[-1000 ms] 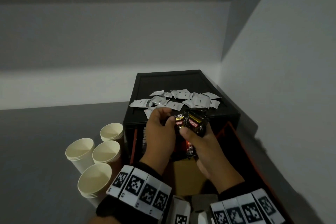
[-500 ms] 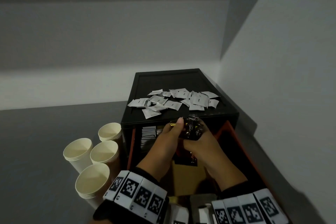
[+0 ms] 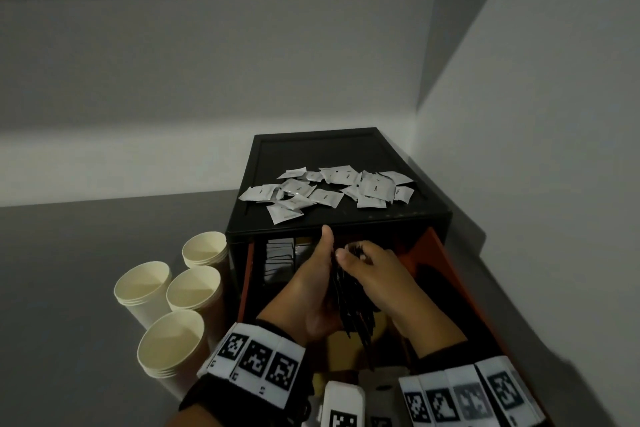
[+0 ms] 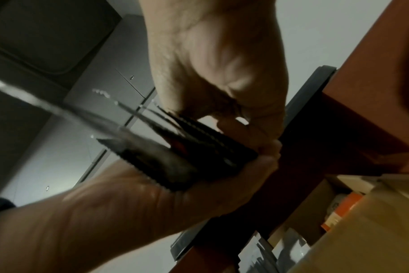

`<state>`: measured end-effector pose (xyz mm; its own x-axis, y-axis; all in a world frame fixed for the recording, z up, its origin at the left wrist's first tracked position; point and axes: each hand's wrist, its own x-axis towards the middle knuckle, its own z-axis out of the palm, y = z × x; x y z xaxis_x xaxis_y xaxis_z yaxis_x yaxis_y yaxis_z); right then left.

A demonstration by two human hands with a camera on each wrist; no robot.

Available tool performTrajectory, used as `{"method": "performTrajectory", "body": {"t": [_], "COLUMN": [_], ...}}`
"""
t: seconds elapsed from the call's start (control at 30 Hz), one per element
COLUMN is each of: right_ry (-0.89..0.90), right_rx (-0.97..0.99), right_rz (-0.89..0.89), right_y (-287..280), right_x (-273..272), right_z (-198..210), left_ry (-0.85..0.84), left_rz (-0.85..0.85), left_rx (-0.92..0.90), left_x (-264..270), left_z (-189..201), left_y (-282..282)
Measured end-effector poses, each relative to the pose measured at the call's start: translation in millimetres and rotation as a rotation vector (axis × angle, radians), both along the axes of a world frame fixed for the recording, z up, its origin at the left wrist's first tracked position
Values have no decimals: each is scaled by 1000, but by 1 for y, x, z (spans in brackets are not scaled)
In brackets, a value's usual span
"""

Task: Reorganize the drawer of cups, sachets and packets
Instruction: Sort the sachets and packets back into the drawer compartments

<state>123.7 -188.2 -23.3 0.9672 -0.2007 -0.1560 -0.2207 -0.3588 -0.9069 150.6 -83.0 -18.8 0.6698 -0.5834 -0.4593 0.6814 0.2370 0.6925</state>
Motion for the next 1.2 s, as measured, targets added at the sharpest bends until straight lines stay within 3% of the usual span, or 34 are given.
{"method": "performTrajectory", "body": {"t": [0.17,0.33,0.4,0.53,0.67,0.77,0.83,0.9,1.0,1.1,1.2], "right_ry": [74,80,59,-32,-96,-146,-135,-117,-205,-358,-398], "right_rx": [-2,321,282,25,203,357,285,117,-52,-80,-111], "right_rz": [-15,-10,14,42,24,272,554,707,575,379,261], "right_y": [0,-1,3,14,7,-13,-20,-20,-5,8,10], "right_x": [0,-5,-5,-3,-5,-13,-17,-18,-13,-8,-4], "right_z": [-4,5,5,2,7,8,9,7,2,-4,-10], "left_ry": [-9,44,56,109,129,205,243,250,231,143,72], "left_rz": [-70,-92,-60,14,75,159,202,259,306,300,276], "left_rx": [15,-18,-7,-49,-17,-93,-126,-150,-187,-200,-265], "left_x": [-5,4,4,6,13,24,28,30,31,26,20], "left_z": [-6,-8,-9,-9,2,8,14,18,18,12,6], "left_y": [1,10,7,1,7,17,23,28,29,23,18]}}
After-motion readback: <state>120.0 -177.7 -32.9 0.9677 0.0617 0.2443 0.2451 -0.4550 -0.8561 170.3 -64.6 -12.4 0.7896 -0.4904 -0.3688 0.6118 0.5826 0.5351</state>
